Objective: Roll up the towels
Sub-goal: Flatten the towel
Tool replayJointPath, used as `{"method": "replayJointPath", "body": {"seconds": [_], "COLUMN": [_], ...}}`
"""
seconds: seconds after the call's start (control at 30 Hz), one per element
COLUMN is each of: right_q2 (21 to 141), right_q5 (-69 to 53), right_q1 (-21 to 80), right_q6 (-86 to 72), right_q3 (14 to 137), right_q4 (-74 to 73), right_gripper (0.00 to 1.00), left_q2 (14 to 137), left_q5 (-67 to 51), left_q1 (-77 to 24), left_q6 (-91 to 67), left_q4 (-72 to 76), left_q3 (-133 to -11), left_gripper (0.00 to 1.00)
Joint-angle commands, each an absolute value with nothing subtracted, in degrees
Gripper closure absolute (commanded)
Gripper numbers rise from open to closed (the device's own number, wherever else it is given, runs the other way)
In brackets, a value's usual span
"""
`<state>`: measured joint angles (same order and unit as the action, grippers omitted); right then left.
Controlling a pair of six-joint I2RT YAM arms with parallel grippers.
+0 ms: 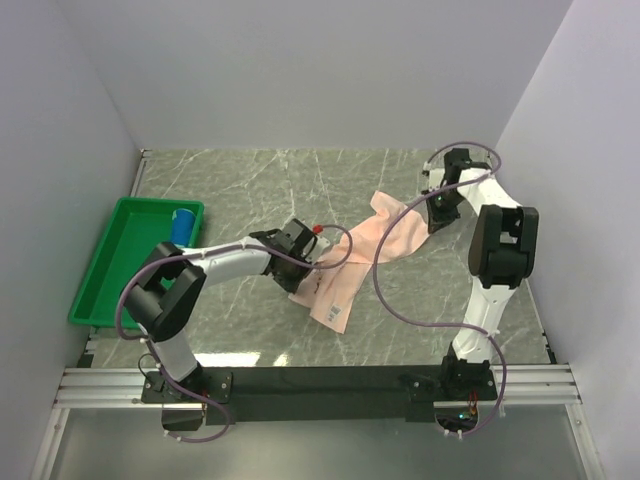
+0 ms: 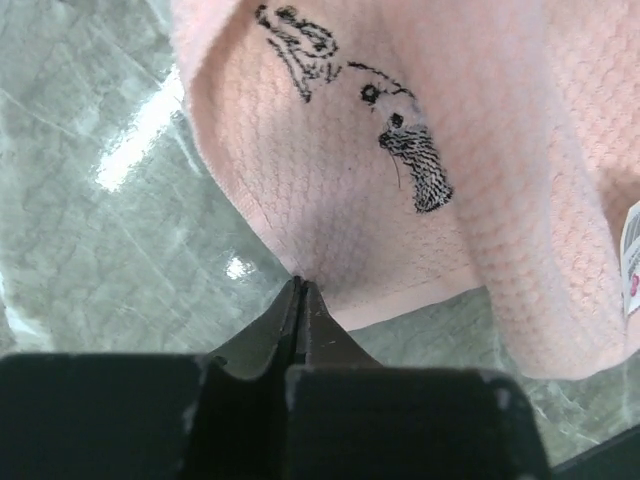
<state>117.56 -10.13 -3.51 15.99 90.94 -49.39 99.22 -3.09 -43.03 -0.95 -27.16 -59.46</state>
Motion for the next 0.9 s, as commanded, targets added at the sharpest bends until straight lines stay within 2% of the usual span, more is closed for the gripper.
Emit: {"method": "replayJointPath", "body": {"seconds": [0.0, 0.27, 0.7, 0.87], "right_q2": [112.5, 110.5, 111.3, 115.7], "right_q5": [-15.6, -23.4, -27.7, -27.8], "right_q1": [-5.4, -7.9, -8.8, -8.3], "right_q6": [14.1, 11.8, 8.9, 8.3], "right_q3": [95.5, 103.8, 115.5, 126.3], "right_q4": [-52.6, -54.9, -56.4, -55.0], "right_gripper": [1.0, 1.0, 1.0, 1.0], "left_q2": [100.3, 96.7, 93.1, 97.8], "left_q5": [-4.7, -1.1, 1.6, 2.5], "left_q1": [-39.0, -26.6, -18.7, -15.4], "left_q6": [-0.6, 9.3, 15.6, 17.5], "left_q4": [-30.6, -31.9, -29.1, -29.3], "left_q3": [-59.7, -69.7, -77.2, -88.8], "left_gripper": [0.99, 0.99, 1.0, 1.0]}}
